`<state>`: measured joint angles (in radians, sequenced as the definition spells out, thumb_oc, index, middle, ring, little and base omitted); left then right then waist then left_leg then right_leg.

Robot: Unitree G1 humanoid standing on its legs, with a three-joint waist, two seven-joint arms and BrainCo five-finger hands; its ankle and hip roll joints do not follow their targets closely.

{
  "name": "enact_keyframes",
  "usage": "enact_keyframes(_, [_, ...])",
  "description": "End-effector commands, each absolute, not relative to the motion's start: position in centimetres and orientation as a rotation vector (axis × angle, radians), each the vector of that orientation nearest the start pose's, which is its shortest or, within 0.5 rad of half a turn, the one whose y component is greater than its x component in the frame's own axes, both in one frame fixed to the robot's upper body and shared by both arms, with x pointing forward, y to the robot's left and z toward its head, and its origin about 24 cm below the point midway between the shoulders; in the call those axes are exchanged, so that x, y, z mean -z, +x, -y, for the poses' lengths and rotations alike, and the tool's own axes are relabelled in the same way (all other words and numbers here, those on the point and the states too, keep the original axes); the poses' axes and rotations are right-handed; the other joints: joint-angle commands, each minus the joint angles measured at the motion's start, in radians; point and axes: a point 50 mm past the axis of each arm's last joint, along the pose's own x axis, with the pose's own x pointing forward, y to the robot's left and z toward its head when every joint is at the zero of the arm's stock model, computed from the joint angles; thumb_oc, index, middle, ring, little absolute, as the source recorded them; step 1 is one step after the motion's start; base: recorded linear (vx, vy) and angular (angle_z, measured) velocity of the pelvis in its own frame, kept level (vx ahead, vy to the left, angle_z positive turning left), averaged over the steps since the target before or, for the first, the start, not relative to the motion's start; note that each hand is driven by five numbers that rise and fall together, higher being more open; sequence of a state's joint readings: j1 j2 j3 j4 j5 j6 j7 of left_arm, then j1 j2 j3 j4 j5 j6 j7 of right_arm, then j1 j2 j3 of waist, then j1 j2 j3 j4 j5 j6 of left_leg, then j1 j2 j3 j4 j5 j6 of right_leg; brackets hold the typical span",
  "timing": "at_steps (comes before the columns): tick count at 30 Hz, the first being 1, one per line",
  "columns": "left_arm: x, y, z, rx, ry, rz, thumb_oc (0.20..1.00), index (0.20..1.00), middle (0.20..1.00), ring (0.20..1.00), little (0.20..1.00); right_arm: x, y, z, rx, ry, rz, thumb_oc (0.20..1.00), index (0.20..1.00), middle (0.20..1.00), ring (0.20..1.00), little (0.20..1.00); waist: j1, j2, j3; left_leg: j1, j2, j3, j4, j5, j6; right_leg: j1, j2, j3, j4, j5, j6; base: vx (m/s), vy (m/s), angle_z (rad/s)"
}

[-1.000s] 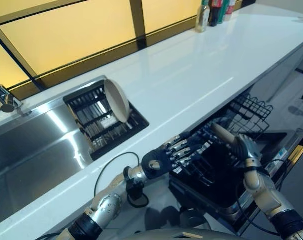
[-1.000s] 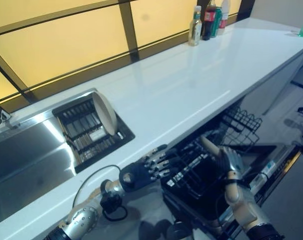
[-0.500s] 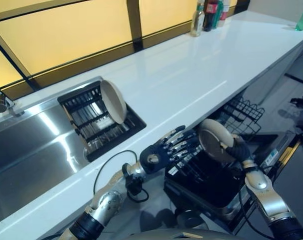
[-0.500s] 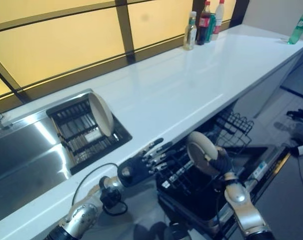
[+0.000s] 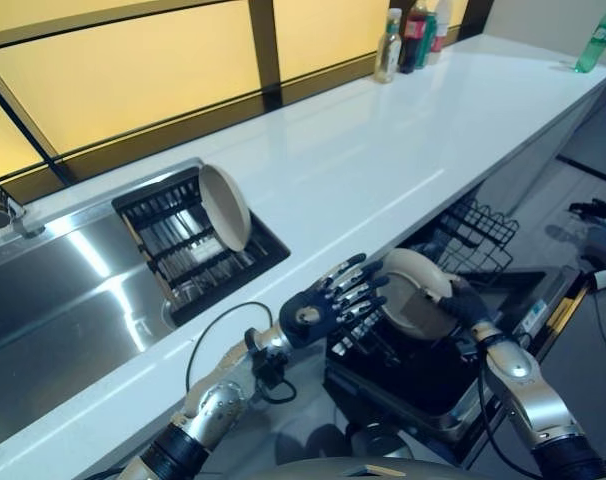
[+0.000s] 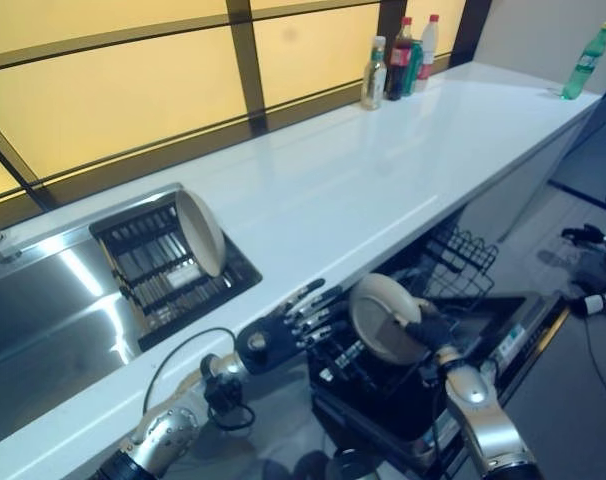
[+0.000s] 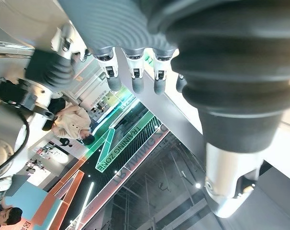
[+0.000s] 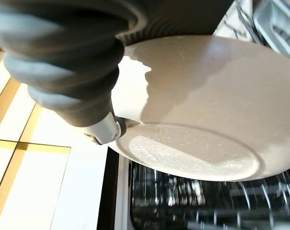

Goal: Pick up plates and place into dishwasher.

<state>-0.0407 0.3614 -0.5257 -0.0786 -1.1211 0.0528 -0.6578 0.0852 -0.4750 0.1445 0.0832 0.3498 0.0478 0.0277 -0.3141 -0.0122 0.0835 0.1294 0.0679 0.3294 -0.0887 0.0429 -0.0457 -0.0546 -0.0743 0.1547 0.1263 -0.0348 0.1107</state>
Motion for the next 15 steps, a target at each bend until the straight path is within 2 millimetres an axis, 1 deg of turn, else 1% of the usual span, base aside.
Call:
enact_keyframes(1, [-6.6,21.7,-7.2,1.117,-0.839,0.023,1.0,1.0,1.0,1.0,1.0,-1.9,24.0,19.0,-0.208,0.028,-0.189,0.2,0.2,0.2,0.2,0.2,0.012,-0.016,-0.017,0.016,-0.021,-0.025,0.122,-0.178,0.111,-0.112,0.018,-0.004,-0.017,0.145,0.047,0.0,0.0,0.0])
enact_keyframes(4, [-6.5,21.9,-7.1,1.116,-0.849,0.021,1.0,1.0,1.0,1.0,1.0,-1.4,23.9,17.7,-0.265,0.094,-0.209,0.2,0.2,0.2,0.2,0.2,0.012,-0.009,-0.022,0.019,-0.02,-0.027,0.118,-0.173,0.107,-0.103,0.02,-0.006,-0.018,0.14,0.041,0.0,0.0,0.0])
enact_keyframes(9, [-6.6,21.9,-6.6,1.126,-0.853,0.022,1.0,1.0,1.0,1.0,1.0,-1.6,23.9,16.2,-0.35,0.068,-0.203,0.2,0.2,0.2,0.2,0.2,0.011,0.0,-0.029,0.021,-0.018,-0.028,0.113,-0.169,0.101,-0.097,0.022,-0.012,-0.018,0.134,0.039,0.0,0.012,-0.01])
enact_keyframes(12, [-6.6,22.0,-6.7,1.116,-0.859,0.024,1.0,1.0,1.0,1.0,1.0,-1.8,23.9,16.1,-0.374,0.076,-0.202,0.2,0.2,0.2,0.2,0.2,0.01,0.002,-0.032,0.022,-0.017,-0.024,0.113,-0.169,0.102,-0.101,0.023,-0.014,-0.012,0.133,0.039,0.0,0.022,-0.05])
enact_keyframes(15, [-6.4,22.0,-6.8,1.109,-0.857,0.019,1.0,1.0,1.0,1.0,1.0,-2.0,24.1,16.1,-0.406,0.025,-0.195,0.2,0.2,0.2,0.2,0.2,0.012,-0.001,-0.037,0.016,-0.018,-0.021,0.114,-0.166,0.1,-0.105,0.021,-0.015,-0.016,0.138,0.041,0.0,-0.009,-0.05])
